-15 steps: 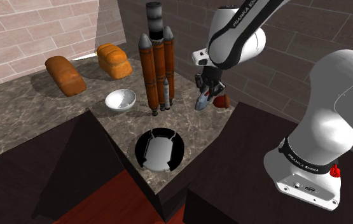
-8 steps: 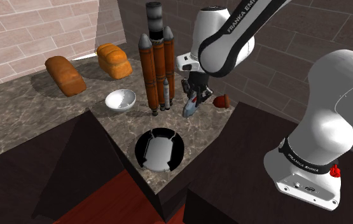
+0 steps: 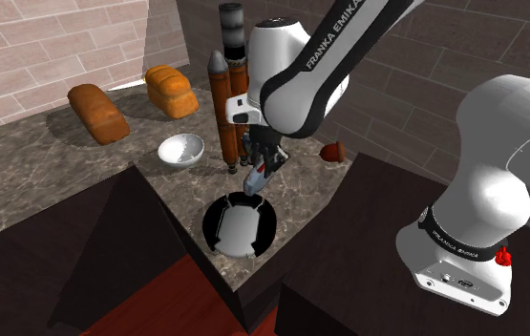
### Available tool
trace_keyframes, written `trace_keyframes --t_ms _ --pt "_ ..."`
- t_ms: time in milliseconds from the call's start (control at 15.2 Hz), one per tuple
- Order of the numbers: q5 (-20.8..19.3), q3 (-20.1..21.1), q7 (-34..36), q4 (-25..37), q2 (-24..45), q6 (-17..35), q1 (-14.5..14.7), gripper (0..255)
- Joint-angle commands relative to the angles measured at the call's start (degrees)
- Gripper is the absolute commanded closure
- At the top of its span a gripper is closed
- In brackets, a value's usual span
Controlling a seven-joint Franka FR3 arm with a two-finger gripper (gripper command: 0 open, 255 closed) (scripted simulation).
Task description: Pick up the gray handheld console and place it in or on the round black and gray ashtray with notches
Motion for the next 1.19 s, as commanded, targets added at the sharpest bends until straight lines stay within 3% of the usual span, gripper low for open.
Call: trace_keyframes --t_ms 0,264,396,1122 --pt "0.5 1.8 3.3 1.8 0.8 -1.0 1.8 255" --pt "3.8 5.0 6.9 6.7 4.6 -2.7 4.9 255" --pt "5.5 5.7 6.3 7.3 6.0 -2.1 5.1 255" --pt "20.6 13.0 -5.0 8.6 16.2 5.0 0.5 255"
